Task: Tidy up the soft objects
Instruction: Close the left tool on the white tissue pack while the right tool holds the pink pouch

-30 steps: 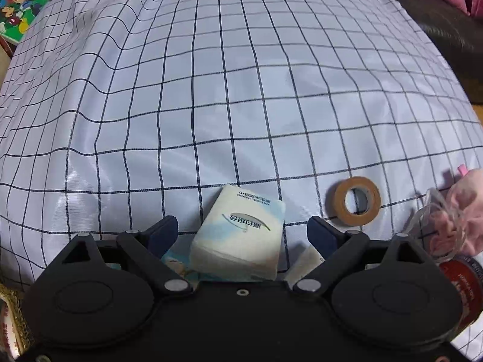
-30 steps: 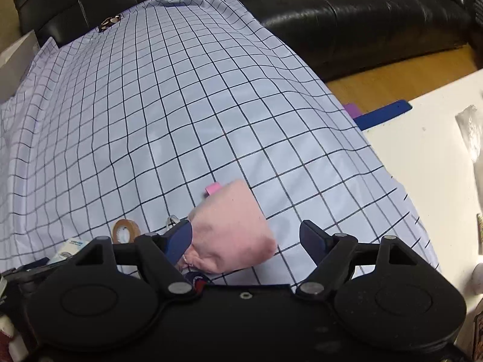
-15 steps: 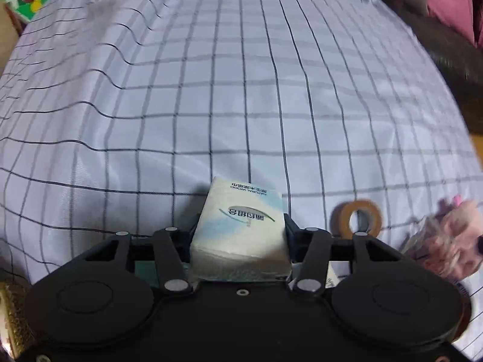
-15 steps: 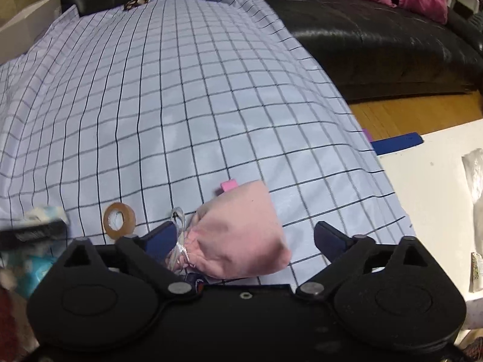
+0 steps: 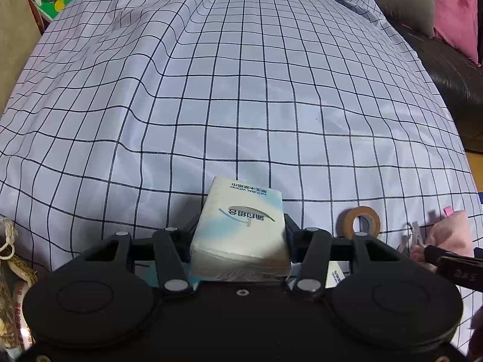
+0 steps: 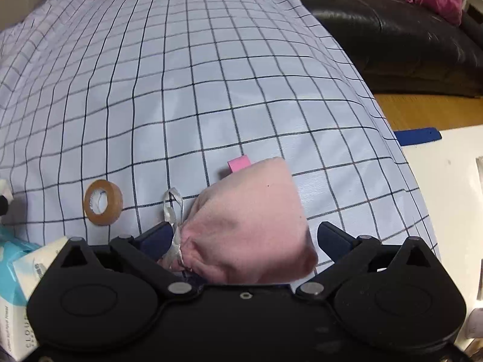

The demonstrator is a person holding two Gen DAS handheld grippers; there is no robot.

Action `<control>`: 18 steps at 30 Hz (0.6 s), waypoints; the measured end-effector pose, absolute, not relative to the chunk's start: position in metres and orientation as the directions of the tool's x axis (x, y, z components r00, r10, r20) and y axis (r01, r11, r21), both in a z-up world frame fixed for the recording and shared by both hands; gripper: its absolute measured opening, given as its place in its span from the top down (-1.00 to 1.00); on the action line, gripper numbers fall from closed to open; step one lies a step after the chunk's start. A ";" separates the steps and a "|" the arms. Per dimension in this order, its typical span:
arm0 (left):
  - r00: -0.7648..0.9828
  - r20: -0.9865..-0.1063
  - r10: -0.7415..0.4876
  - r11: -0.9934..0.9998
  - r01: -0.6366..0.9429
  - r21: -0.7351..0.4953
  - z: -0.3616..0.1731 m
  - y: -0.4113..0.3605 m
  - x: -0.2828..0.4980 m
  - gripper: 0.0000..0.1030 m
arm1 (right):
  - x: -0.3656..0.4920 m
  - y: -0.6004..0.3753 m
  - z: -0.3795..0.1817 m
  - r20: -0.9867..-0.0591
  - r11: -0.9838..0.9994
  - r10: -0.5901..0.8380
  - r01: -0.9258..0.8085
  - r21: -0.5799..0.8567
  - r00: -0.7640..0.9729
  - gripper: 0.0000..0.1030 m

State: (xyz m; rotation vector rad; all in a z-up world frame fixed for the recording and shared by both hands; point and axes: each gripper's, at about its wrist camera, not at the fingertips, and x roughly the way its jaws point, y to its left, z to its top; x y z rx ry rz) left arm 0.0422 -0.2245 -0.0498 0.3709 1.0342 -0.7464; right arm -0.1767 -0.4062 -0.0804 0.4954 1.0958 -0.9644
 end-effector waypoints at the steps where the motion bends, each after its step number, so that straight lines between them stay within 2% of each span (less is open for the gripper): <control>1: 0.299 -0.875 -0.381 0.700 0.711 -0.062 -0.050 -0.226 0.042 0.02 | -0.174 -0.406 -0.083 -0.908 0.528 -0.403 0.840 -0.126 0.117 -0.98; 3: 0.298 -0.874 -0.383 0.698 0.713 -0.063 -0.049 -0.225 0.041 0.02 | -0.171 -0.404 -0.087 -0.907 0.543 -0.408 0.826 -0.152 0.101 -0.94; 10: 0.293 -0.869 -0.398 0.702 0.708 -0.083 -0.045 -0.221 0.041 0.02 | -0.177 -0.411 -0.066 -0.905 0.532 -0.400 0.841 -0.101 0.144 -0.22; 18: 0.298 -0.867 -0.399 0.704 0.705 -0.082 -0.041 -0.217 0.037 0.02 | -0.202 -0.430 -0.051 -0.909 0.440 -0.388 0.897 -0.037 0.153 -0.03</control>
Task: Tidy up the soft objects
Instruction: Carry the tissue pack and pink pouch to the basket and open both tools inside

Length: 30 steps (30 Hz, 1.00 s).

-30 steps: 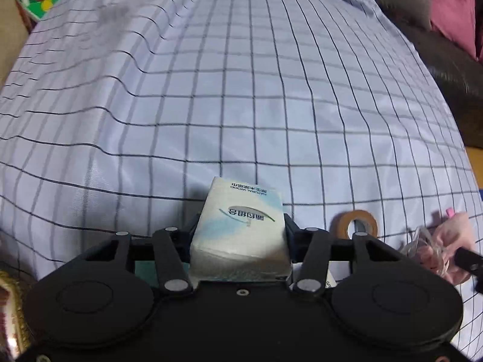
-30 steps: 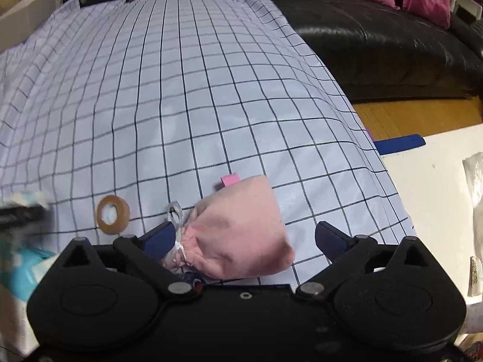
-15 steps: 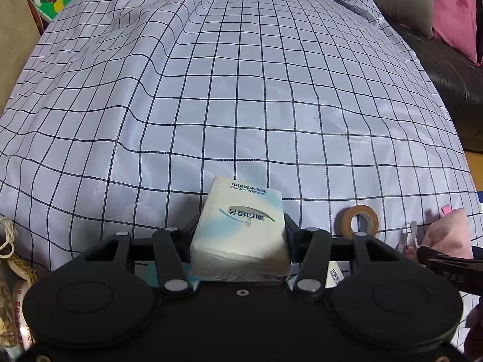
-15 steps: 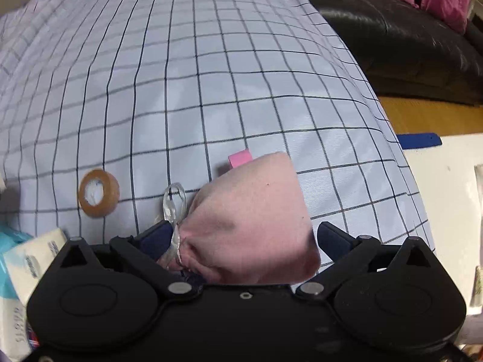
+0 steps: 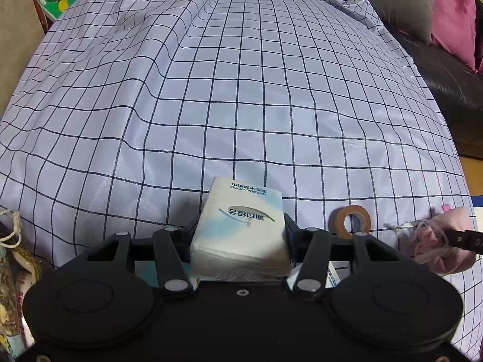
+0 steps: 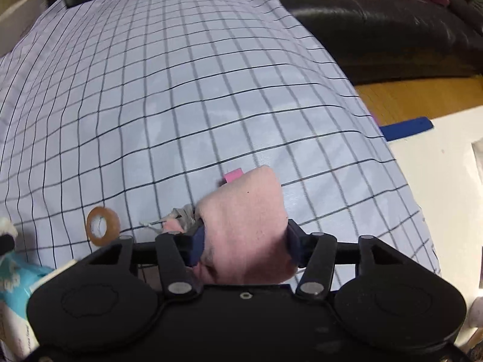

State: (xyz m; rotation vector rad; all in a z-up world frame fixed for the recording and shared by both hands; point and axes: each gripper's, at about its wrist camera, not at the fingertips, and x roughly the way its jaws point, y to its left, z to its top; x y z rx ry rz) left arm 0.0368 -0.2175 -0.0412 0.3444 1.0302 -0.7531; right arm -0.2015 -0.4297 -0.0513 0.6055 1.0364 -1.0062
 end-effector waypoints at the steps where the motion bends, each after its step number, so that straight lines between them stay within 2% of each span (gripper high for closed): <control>1: 0.299 -0.866 -0.400 0.705 0.704 -0.082 -0.040 -0.216 0.036 0.02 | -0.204 -0.431 -0.050 -0.908 0.433 -0.392 0.900 -0.044 0.145 -0.03; 10: 0.309 -0.854 -0.419 0.700 0.709 -0.086 -0.024 -0.205 0.026 0.02 | -0.237 -0.439 -0.033 -0.913 0.387 -0.395 0.920 -0.062 0.105 -0.01; 22: 0.344 -0.838 -0.424 0.699 0.713 -0.061 0.005 -0.178 0.008 0.02 | -0.286 -0.398 0.002 -0.906 0.511 -0.396 0.856 -0.083 0.149 -0.02; 30: 0.390 -0.831 -0.398 0.716 0.698 -0.015 0.021 -0.153 -0.007 0.02 | -0.309 -0.342 0.008 -0.928 0.665 -0.274 0.747 0.008 0.254 -0.02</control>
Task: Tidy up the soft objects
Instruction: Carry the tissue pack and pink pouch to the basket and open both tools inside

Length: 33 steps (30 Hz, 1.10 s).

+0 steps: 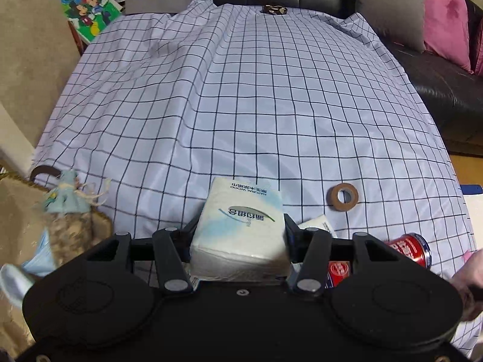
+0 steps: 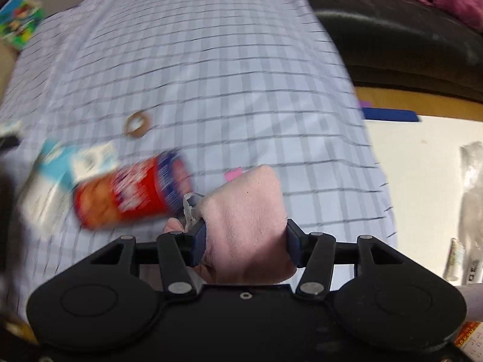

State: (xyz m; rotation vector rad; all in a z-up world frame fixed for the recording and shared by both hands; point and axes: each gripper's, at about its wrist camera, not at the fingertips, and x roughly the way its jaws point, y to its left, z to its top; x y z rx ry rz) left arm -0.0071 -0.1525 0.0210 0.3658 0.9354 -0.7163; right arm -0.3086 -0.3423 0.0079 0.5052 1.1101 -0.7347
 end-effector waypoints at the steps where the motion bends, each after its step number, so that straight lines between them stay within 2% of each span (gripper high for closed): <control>1: 0.389 -0.831 -0.397 0.718 0.696 -0.018 0.023 -0.149 -0.008 0.02 | -0.309 -0.334 0.009 -0.927 0.686 -0.260 0.728 0.018 0.269 -0.02; 7: 0.424 -0.821 -0.382 0.736 0.677 0.008 0.032 -0.134 -0.013 0.02 | -0.289 -0.297 0.023 -0.917 0.760 -0.160 0.638 0.122 0.366 -0.02; 15: 0.473 -0.797 -0.376 0.782 0.623 0.001 0.051 -0.095 0.003 0.02 | -0.229 -0.254 0.056 -0.867 0.828 -0.116 0.529 0.185 0.485 -0.02; 27: 0.547 -0.784 -0.295 0.892 0.451 -0.021 0.061 -0.008 0.053 0.02 | -0.127 -0.179 0.090 -0.791 0.893 -0.003 0.358 0.273 0.612 -0.02; 33: 0.531 -0.806 -0.261 0.928 0.368 -0.058 0.052 0.026 0.085 0.02 | -0.075 -0.125 0.087 -0.775 0.910 0.093 0.262 0.320 0.625 -0.03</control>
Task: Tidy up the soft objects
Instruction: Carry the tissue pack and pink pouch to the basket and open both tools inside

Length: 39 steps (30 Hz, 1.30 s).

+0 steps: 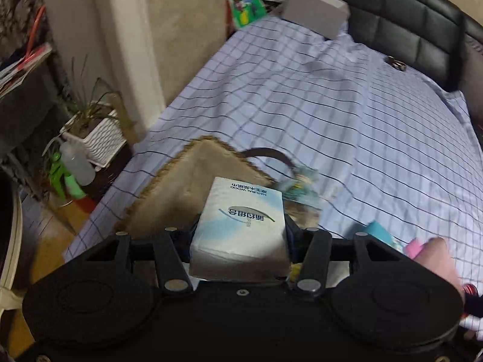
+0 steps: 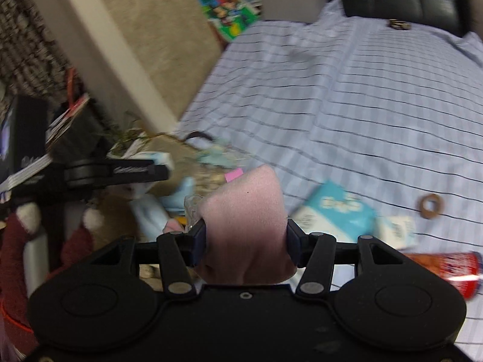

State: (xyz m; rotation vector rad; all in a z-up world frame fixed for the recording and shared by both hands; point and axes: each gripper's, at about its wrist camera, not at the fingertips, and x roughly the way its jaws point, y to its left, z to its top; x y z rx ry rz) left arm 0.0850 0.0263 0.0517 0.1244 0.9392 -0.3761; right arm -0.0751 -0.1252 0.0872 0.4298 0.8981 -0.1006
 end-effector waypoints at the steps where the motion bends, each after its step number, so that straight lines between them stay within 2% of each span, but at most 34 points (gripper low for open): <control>1: 0.534 -0.806 -0.255 0.932 0.358 -0.057 0.051 0.029 0.089 0.02 | -0.066 -0.115 0.085 -0.775 0.913 0.107 0.247 0.325 0.623 -0.03; 5: 0.548 -0.804 -0.231 0.943 0.330 -0.046 0.052 0.040 0.104 -0.01 | -0.033 -0.076 0.075 -0.773 0.914 0.168 0.196 0.354 0.612 -0.03; 7: 0.551 -0.799 -0.239 0.941 0.335 -0.051 0.053 0.042 0.109 -0.36 | -0.019 -0.060 0.067 -0.771 0.913 0.195 0.174 0.368 0.607 -0.06; 8: 0.557 -0.796 -0.238 0.940 0.338 -0.045 0.053 0.043 0.111 -0.60 | -0.014 -0.052 0.063 -0.769 0.913 0.208 0.163 0.374 0.604 -0.13; 9: 0.570 -0.788 -0.232 0.941 0.338 -0.033 0.054 0.044 0.111 -0.63 | -0.009 -0.045 0.060 -0.771 0.914 0.212 0.157 0.373 0.601 -0.17; 10: 0.588 -0.778 -0.221 0.942 0.335 -0.014 0.055 0.044 0.110 -0.63 | -0.004 -0.040 0.057 -0.774 0.917 0.209 0.155 0.367 0.597 -0.25; 13: 0.624 -0.763 -0.169 0.946 0.320 0.052 0.053 0.044 0.111 -0.63 | 0.004 -0.039 0.047 -0.785 0.920 0.199 0.163 0.355 0.587 -0.25; 25: 0.593 -0.783 -0.189 0.942 0.335 0.026 0.052 0.044 0.105 -0.63 | -0.010 -0.072 0.044 -0.820 0.916 0.119 0.257 0.308 0.559 -0.25; 39: 0.594 -0.794 -0.133 0.925 0.362 0.116 0.046 0.020 0.083 -0.64 | -0.038 -0.098 0.046 -0.857 0.908 0.039 0.339 0.244 0.514 -0.31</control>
